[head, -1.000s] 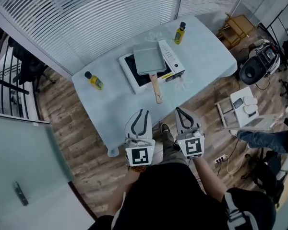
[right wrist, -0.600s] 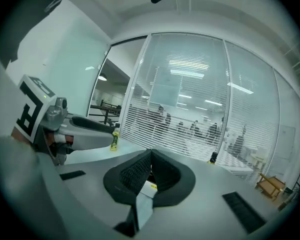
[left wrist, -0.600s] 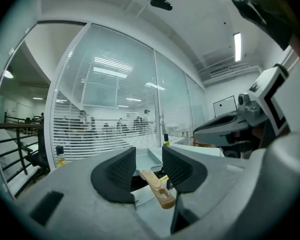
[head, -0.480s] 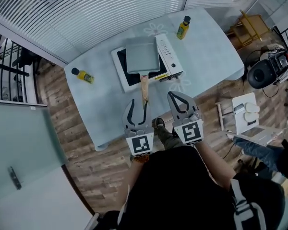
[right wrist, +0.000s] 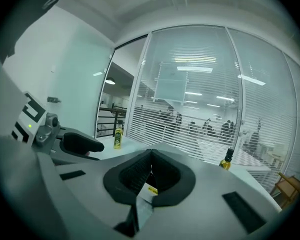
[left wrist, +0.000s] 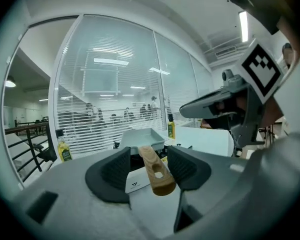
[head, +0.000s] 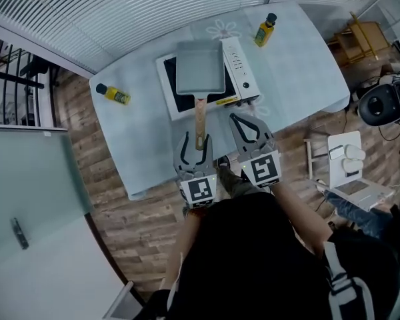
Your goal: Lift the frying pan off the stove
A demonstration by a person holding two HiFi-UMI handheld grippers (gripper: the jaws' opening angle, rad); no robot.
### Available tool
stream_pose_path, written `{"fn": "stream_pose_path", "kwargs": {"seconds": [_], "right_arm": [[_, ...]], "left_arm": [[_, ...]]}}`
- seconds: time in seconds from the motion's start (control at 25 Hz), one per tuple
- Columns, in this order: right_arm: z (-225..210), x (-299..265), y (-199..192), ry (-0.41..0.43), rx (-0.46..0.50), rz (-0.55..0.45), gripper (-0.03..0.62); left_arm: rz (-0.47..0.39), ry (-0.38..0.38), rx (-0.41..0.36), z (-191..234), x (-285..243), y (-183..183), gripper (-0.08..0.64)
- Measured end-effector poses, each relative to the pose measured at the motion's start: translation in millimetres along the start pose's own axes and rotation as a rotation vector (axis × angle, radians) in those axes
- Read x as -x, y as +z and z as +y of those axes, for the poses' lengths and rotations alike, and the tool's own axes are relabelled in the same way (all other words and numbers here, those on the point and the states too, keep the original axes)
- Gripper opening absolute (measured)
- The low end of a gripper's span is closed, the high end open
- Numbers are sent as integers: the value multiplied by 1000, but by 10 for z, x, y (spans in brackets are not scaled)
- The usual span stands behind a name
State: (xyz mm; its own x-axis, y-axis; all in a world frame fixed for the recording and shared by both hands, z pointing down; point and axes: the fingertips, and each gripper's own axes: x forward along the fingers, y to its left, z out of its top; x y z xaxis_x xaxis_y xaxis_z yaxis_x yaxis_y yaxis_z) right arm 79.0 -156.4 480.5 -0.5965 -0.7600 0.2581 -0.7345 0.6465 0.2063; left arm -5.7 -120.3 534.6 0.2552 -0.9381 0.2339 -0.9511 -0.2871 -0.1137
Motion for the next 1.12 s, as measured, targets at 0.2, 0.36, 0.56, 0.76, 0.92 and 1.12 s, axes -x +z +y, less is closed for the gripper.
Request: {"fn": "stream_pose_path", "kwargs": {"seconds": [0.2,0.36,0.56,0.76,0.92,1.12], "right_arm": [[-20,-61,-66,31,-33,3,2],[6,-93,-121,87,-105,7,3],[39,-203,-298,200,-281,28,5],[39,-385,-446,319,-583,38,11],[173,-551,-559,461,-885,79,142],[370,-730,-609,622,-1250,104,204]], "left_arm": [[12,-3,10,-60,-108,-83,227],[22,6,33,-114,-127,-132,225],[38,28,51,-84,-126,-199,156],[41,40,62,-42,-125,-215,143],[46,44,73,-21,-120,-217,138],[51,42,76,-9,-120,-236,137]]}}
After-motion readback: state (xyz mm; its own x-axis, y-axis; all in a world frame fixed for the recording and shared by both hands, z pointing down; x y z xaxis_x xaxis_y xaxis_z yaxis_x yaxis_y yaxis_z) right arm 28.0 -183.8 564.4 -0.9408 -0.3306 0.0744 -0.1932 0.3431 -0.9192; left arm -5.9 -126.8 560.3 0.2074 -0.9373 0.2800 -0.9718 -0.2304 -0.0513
